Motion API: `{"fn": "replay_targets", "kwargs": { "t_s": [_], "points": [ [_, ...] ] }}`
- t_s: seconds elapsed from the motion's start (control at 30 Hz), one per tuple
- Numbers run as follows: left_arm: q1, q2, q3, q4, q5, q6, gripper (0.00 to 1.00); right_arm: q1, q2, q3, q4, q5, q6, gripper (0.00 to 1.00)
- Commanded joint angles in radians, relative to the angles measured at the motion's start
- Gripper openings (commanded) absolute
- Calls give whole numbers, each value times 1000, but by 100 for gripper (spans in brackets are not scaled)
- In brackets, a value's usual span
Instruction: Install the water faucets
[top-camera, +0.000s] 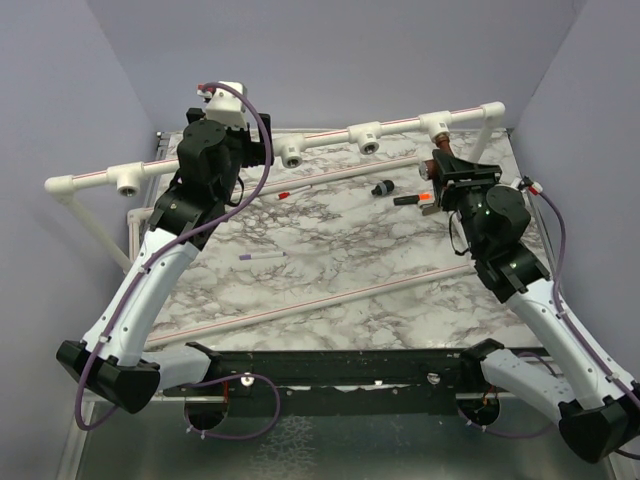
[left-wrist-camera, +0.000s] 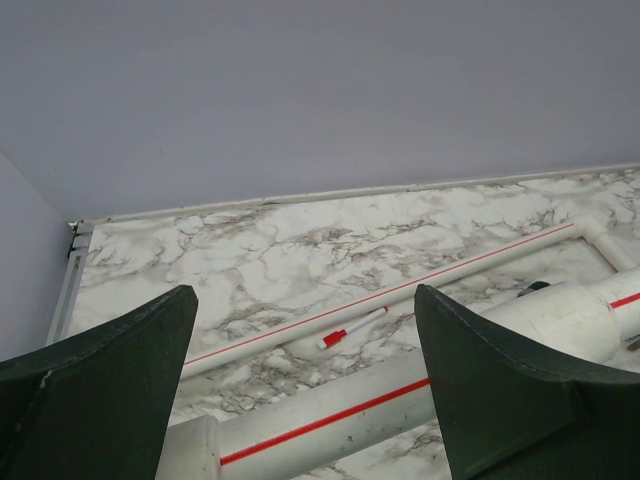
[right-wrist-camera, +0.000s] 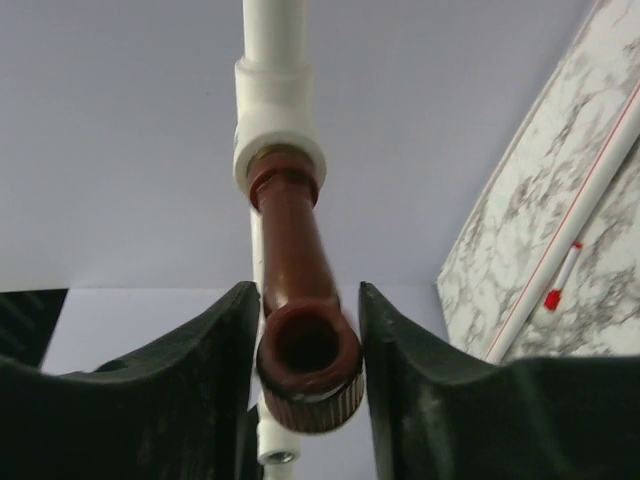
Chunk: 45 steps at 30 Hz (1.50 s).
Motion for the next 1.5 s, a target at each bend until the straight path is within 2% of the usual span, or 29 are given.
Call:
{"fn": "replay_targets", "kwargs": {
  "t_s": [0.0, 0.27, 0.53, 0.73, 0.83, 1.07, 1.2, 1.47],
  "points": [
    [-24, 55, -28, -172, 63, -8, 91, 30, -35, 47, -49, -97, -25, 53],
    [-24, 56, -31, -172, 57, -5, 91, 30, -74, 12, -99, -78, -72, 75],
    [-24, 68, -27, -172, 60, -6, 91, 30, -108, 56, -249, -30, -194, 78],
    [-25, 72, -24, -172, 64, -7, 91, 30, -153, 92, -361, 25, -353, 78],
    [-24, 75, -22, -172, 65, -7, 91, 30, -189, 81, -359, 40, -450, 78],
    [-25, 74, -18, -175, 62, -4, 91, 30, -262, 66, -289, 91, -788, 77],
    [-24, 73, -18, -177, 61, -4, 91, 30, -266, 78, -238, 130, -1041, 77],
    [-25, 76, -13, -177, 64, -4, 91, 30, -228, 133, -198, -66, -1696, 82]
  ]
}}
